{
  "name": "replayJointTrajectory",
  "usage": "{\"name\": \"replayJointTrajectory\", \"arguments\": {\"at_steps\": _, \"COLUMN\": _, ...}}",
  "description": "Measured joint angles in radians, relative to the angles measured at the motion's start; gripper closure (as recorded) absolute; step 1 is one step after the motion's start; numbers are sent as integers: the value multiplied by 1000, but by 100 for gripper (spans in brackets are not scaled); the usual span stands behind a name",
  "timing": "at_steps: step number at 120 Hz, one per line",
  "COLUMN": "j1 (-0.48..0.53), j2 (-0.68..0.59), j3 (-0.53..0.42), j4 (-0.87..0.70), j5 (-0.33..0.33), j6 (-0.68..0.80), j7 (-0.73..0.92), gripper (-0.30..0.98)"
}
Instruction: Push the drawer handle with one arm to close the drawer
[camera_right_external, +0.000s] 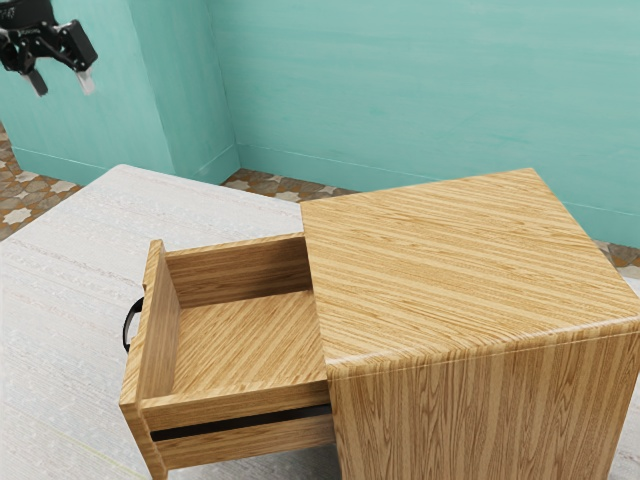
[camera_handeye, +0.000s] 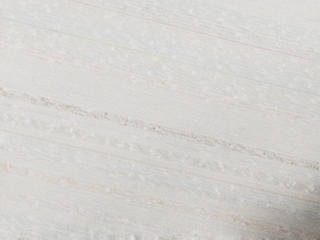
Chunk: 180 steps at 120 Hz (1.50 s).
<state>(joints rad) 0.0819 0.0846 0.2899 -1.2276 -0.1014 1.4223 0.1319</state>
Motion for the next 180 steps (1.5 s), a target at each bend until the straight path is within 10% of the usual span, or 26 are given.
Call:
{"name": "replayJointTrajectory", "arguments": {"at_steps": 26, "j1": -51, "j2": -4, "j3": 3, "j4": 8, "j5": -16, "j6": -44, "j7": 82, "gripper": 2}}
{"name": "replayJointTrajectory", "arguments": {"at_steps": 62, "j1": -147, "j2": -346, "j3": -66, "j4": 27, "j5": 23, "j6": -145, "j7": 139, "gripper": 2}}
{"name": "replayJointTrajectory", "arguments": {"at_steps": 90, "j1": -297, "j2": -767, "j3": -229, "j4": -662, "j5": 188, "j6": -33, "j7": 159, "gripper": 2}}
{"name": "replayJointTrajectory", "arguments": {"at_steps": 150, "j1": -321, "j2": -957, "j3": -157, "j4": -1133, "j5": 216, "j6": 187, "j7": 411, "gripper": 9}}
{"name": "replayJointTrajectory", "arguments": {"at_steps": 180, "j1": -360, "j2": -1003, "j3": -152, "j4": -1234, "j5": 212, "j6": 270, "j7": 547, "gripper": 42}}
